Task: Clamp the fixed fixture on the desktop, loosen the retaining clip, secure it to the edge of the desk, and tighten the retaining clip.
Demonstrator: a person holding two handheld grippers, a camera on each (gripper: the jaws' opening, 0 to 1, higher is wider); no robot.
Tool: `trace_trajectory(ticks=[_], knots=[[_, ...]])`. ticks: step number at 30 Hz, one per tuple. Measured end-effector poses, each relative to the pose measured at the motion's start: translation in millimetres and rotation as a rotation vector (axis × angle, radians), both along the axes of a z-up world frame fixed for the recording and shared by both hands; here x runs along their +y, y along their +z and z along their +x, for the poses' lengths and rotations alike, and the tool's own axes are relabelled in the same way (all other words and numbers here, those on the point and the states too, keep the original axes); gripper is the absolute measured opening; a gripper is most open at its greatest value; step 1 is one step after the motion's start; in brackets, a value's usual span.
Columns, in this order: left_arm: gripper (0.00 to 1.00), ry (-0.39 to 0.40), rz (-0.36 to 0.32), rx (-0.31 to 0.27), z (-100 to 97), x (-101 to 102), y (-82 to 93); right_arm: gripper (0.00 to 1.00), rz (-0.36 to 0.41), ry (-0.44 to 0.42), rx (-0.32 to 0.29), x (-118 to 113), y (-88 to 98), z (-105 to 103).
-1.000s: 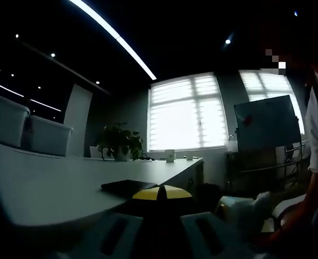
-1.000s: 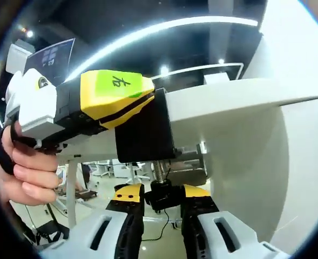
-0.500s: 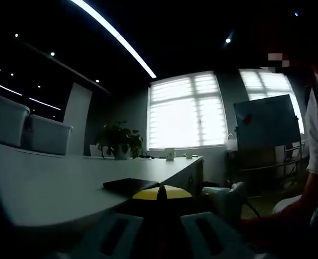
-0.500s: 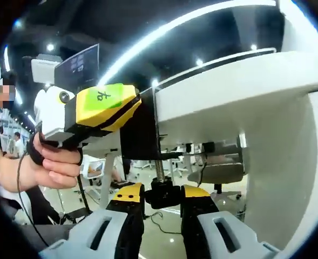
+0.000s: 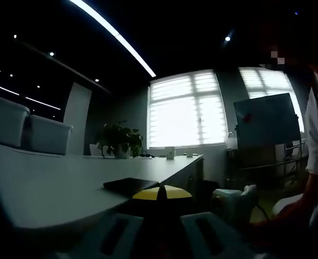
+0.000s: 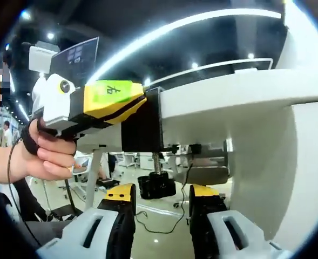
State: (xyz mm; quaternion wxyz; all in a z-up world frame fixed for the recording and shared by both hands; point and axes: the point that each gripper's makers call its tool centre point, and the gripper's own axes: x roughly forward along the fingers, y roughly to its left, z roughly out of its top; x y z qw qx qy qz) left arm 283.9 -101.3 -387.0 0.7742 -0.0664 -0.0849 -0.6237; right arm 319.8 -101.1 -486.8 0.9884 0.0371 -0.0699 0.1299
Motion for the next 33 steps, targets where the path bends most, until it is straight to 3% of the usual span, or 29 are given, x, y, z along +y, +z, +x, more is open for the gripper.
trace_trajectory(ticks=[3, 9, 16, 21, 26, 30, 33], knots=[[0.01, -0.004, -0.015, 0.009, 0.2, 0.2, 0.7, 0.42, 0.002, -0.116, 0.005, 0.3, -2.3, -6.3], [0.01, 0.003, -0.020, 0.006, 0.3, -1.2, 2.0, 0.42, 0.020, -0.233, -0.001, 4.9, 8.5, 2.0], [0.01, 0.006, -0.025, 0.004, 0.8, -0.2, 4.1, 0.41, 0.070, -0.260, -0.025, 3.4, 18.7, 16.9], [0.01, 0.001, -0.026, 0.002, 1.0, 0.4, 4.8, 0.27, 0.014, -0.298, -0.032, -5.6, 16.5, 20.8], [0.01, -0.003, -0.025, 0.002, 1.3, 0.3, 5.0, 0.27, 0.037, -0.221, -0.049, -3.5, 16.6, 20.0], [0.01, -0.001, -0.020, -0.001, 1.8, 0.5, 5.0, 0.27, -0.019, -0.051, -0.052, 1.3, 17.0, 21.6], [0.01, -0.005, -0.020, 0.001, 2.2, 1.7, 5.4, 0.27, -0.007, 0.085, -0.035, 4.3, 16.1, 22.3]])
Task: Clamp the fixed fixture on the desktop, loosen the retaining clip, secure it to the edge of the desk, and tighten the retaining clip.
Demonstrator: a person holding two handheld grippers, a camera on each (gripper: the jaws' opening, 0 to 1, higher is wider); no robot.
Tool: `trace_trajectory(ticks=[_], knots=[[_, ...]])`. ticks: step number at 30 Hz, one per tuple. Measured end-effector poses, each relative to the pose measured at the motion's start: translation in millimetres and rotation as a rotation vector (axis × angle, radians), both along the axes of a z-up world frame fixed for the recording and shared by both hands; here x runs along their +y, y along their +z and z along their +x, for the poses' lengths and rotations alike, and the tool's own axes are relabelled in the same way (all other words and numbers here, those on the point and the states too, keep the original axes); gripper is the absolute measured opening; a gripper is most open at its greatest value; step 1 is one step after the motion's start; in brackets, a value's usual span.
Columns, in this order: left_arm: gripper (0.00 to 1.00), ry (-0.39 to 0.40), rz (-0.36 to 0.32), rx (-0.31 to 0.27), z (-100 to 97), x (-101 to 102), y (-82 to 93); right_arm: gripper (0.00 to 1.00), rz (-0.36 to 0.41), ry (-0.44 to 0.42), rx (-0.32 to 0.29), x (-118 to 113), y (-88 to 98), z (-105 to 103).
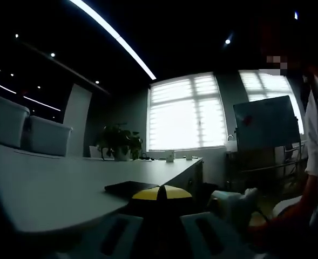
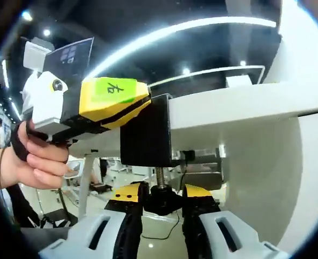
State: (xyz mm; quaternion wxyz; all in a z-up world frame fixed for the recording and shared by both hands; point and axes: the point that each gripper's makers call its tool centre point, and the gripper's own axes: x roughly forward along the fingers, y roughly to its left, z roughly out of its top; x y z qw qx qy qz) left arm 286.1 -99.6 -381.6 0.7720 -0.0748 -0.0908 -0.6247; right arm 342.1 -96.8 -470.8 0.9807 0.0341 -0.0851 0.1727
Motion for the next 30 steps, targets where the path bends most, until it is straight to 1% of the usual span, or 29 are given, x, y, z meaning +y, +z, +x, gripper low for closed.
trace_trajectory(ticks=[1, 2, 3, 6, 8, 11, 14, 16, 17, 19, 20, 21, 22, 24, 25, 26, 27, 28, 30], knots=[[0.01, -0.001, 0.002, 0.000, -0.1, -0.2, -0.2, 0.27, 0.010, 0.044, 0.009, 1.6, -0.3, -0.8], [0.01, -0.001, 0.004, 0.001, -0.2, -0.3, -0.3, 0.27, 0.012, 0.067, 0.016, 2.1, -0.6, -0.7], [0.01, -0.001, 0.003, 0.000, -0.3, -0.4, -0.4, 0.27, 0.000, 0.097, 0.022, 2.6, -0.7, -0.4], [0.01, 0.000, 0.000, 0.001, -0.6, -0.5, -0.3, 0.27, -0.026, 0.108, 0.018, 2.3, -0.2, 0.9], [0.01, 0.000, 0.000, 0.002, -0.7, -0.6, -0.3, 0.27, -0.034, 0.099, 0.015, 3.2, -0.4, 0.2], [0.01, 0.001, 0.003, -0.001, -1.0, -0.7, -0.5, 0.30, 0.015, -0.001, 0.016, -5.6, -3.4, -3.6], [0.01, 0.001, 0.006, -0.003, -1.2, -0.7, -0.6, 0.35, 0.103, -0.097, 0.038, -14.7, -11.9, -10.7], [0.01, 0.001, 0.006, -0.004, -1.3, -0.7, -0.7, 0.38, 0.183, -0.178, 0.025, -22.7, -13.7, -16.3], [0.01, -0.001, 0.003, -0.002, -1.4, -0.7, -0.5, 0.40, 0.197, -0.200, 0.016, -23.8, -14.3, -18.1], [0.01, -0.002, 0.000, 0.000, -1.5, -0.8, -0.2, 0.38, 0.183, -0.188, 0.019, -13.8, -18.9, -20.8], [0.01, -0.001, -0.001, -0.001, -1.6, -0.8, -0.2, 0.38, 0.143, -0.219, 0.037, -12.5, -24.1, -20.0], [0.01, 0.000, -0.002, -0.001, -1.6, -0.8, -0.2, 0.38, 0.139, -0.232, 0.041, -10.4, -24.5, -18.5], [0.01, 0.001, -0.002, -0.001, -1.7, -0.7, -0.1, 0.38, 0.145, -0.241, 0.037, -9.2, -22.5, -18.5], [0.01, 0.003, -0.003, -0.001, -1.7, -0.6, -0.1, 0.39, 0.143, -0.305, 0.006, -13.6, -13.8, -19.6], [0.01, 0.003, -0.002, -0.002, -1.8, -0.6, -0.2, 0.39, 0.129, -0.334, -0.004, -14.3, -9.6, -20.8], [0.01, 0.004, -0.002, -0.002, -1.8, -0.6, -0.1, 0.39, 0.107, -0.398, 0.005, -20.0, -7.9, -22.6], [0.01, 0.005, -0.003, -0.002, -1.8, -0.5, -0.1, 0.39, 0.081, -0.454, -0.019, -25.5, -2.6, -24.3], [0.01, 0.005, -0.004, -0.002, -1.8, -0.5, -0.1, 0.39, 0.059, -0.485, -0.048, -27.0, 2.8, -25.0], [0.01, 0.004, -0.008, 0.001, -1.7, -0.2, 0.1, 0.39, 0.039, -0.479, -0.029, -18.3, 0.0, -19.7]])
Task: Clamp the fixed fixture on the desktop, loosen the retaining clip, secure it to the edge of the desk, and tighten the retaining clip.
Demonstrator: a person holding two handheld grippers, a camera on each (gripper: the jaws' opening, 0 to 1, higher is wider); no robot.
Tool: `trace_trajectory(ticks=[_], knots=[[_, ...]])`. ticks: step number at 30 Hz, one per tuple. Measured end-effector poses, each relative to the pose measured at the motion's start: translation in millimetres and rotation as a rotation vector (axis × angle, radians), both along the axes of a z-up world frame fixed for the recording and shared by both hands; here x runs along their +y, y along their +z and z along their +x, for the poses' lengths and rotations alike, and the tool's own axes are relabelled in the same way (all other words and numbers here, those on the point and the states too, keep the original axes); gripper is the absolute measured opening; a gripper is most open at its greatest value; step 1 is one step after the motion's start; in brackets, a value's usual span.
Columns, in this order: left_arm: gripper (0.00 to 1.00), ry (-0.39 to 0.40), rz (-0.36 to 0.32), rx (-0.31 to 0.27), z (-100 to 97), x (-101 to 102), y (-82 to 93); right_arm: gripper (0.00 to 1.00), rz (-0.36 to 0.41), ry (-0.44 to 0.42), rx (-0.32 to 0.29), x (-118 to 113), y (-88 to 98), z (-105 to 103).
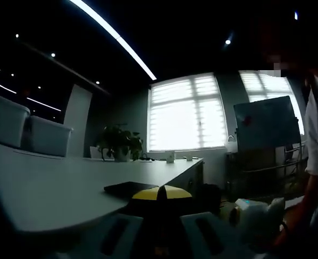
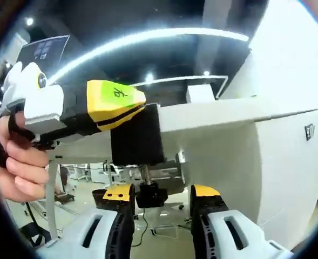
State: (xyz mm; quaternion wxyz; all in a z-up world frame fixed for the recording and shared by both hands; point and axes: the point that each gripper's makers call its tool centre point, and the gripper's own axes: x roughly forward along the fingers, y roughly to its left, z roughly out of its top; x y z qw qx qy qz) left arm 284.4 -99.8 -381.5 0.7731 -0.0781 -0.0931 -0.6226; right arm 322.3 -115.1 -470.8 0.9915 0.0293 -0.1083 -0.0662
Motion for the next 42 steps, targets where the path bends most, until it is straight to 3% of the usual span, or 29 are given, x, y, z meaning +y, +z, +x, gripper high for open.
trace_trajectory(ticks=[4, 6, 9, 13, 23, 26, 30, 32, 36, 38, 40, 42], knots=[[0.01, 0.003, 0.004, -0.008, -0.3, -0.1, -0.2, 0.38, 0.007, 0.015, 0.029, 9.2, -6.6, 9.2], [0.01, 0.002, 0.008, -0.007, -0.3, -0.3, -0.3, 0.27, -0.022, 0.029, 0.000, 13.6, -1.6, 9.9], [0.01, 0.005, 0.012, -0.014, -0.2, -0.1, 0.0, 0.25, -0.028, 0.031, 0.001, 10.5, -1.9, 10.8], [0.01, 0.002, 0.002, -0.007, -0.1, 0.3, 0.5, 0.25, -0.035, 0.125, -0.015, 12.4, -0.6, 12.6], [0.01, 0.010, 0.001, -0.007, 0.1, 0.3, 0.5, 0.25, -0.060, 0.495, -0.015, 18.9, -4.3, 16.7], [0.01, 0.010, 0.002, -0.008, 0.1, 0.3, 0.5, 0.25, -0.111, 0.534, -0.001, 18.1, -3.9, 16.6], [0.01, 0.011, 0.000, -0.006, 0.2, 0.5, 0.7, 0.29, -0.156, 0.437, 0.019, 15.7, -2.3, 16.0], [0.01, 0.010, -0.002, -0.004, 0.4, 0.6, 0.9, 0.31, -0.140, 0.371, 0.033, 13.3, -6.4, 13.9], [0.01, 0.012, 0.003, -0.008, 0.1, 0.5, 0.7, 0.40, 0.067, 0.274, 0.025, 7.5, -14.7, 3.4], [0.01, 0.011, 0.006, -0.007, 0.2, 0.5, 0.7, 0.41, 0.203, 0.091, 0.007, -15.1, -19.6, -12.8], [0.01, 0.013, 0.015, -0.014, -0.4, 0.5, 0.7, 0.40, 0.182, 0.120, 0.008, 0.9, -18.9, -20.5], [0.01, 0.017, 0.014, -0.019, -0.5, 1.2, 1.2, 0.38, 0.076, 0.132, 0.039, 15.4, -20.2, -22.6]])
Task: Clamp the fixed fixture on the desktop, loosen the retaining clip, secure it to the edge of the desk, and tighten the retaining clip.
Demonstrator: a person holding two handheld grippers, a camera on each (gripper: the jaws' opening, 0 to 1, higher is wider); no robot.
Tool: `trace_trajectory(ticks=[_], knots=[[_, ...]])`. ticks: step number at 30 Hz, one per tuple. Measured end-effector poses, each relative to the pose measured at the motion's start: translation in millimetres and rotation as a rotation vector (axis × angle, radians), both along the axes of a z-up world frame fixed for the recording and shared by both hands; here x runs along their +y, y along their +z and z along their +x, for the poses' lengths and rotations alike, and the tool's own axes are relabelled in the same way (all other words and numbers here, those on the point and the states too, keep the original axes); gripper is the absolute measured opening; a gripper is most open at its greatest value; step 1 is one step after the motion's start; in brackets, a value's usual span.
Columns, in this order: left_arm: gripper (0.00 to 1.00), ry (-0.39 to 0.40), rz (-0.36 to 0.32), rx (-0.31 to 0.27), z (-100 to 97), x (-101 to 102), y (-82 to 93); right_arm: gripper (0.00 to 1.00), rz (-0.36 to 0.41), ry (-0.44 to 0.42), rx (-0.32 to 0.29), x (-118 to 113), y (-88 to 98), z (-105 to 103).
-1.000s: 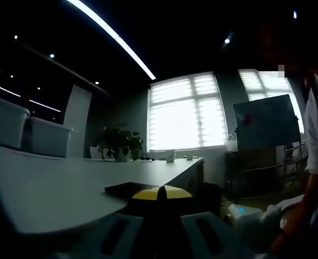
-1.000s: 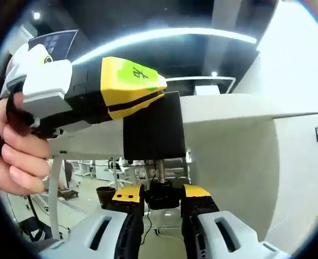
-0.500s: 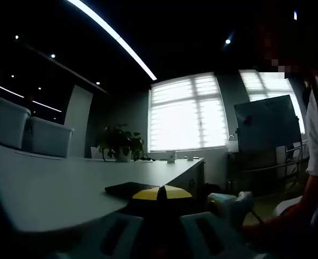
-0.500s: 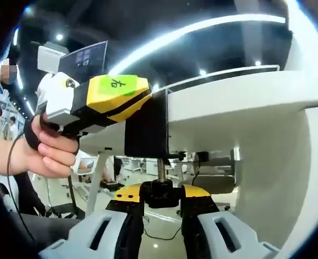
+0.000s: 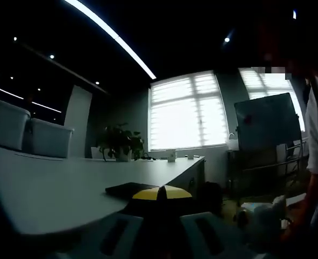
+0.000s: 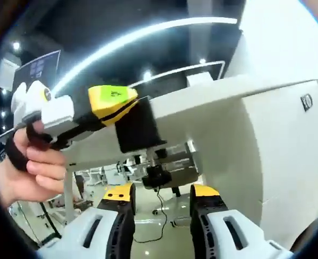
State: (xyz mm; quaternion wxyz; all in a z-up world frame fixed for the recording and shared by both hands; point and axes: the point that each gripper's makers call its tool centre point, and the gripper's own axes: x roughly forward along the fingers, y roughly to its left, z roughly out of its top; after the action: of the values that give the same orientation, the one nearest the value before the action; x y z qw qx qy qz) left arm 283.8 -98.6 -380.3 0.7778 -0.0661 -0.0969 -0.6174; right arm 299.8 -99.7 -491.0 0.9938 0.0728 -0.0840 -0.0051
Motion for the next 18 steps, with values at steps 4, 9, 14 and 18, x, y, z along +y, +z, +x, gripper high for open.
trace_trajectory(ticks=[4, 9, 14, 18], knots=[[0.01, 0.005, -0.026, 0.014, 0.6, 1.1, 0.9, 0.38, -0.069, -0.025, 0.008, 3.8, 6.2, 7.7], [0.01, 0.008, -0.019, 0.009, 0.8, 1.1, 1.0, 0.38, -0.062, -0.059, -0.015, 0.4, 15.8, 19.7], [0.01, 0.009, -0.013, 0.004, 0.9, 1.0, 0.9, 0.30, -0.084, -0.070, 0.002, -0.2, 11.4, 29.0], [0.01, 0.006, -0.017, 0.007, 1.2, 1.4, 1.3, 0.25, -0.073, -0.051, -0.017, -2.0, 11.5, 28.9]])
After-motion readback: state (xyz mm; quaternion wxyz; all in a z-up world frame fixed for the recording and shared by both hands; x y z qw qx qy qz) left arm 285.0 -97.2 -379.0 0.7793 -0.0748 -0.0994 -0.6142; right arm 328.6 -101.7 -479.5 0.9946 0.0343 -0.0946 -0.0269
